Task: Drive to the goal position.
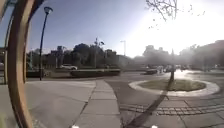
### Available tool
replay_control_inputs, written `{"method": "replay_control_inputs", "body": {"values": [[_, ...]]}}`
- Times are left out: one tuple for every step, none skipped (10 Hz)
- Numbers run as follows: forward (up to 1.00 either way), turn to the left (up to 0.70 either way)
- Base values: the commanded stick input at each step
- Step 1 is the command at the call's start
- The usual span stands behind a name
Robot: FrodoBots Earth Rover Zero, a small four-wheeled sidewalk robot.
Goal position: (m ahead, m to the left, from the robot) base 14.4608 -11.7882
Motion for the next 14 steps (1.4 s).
{"method": "replay_control_inputs", "body": {"values": [[0.0,0.0],[0.0,0.0],[0.0,0.0],[0.0,0.0],[0.0,-0.22],[0.0,-0.7],[0.0,-0.7],[0.0,-0.7],[0.0,-0.7],[0.0,-0.7],[0.0,-0.7],[0.0,-0.7],[0.0,-0.7],[0.0,-0.7]]}}
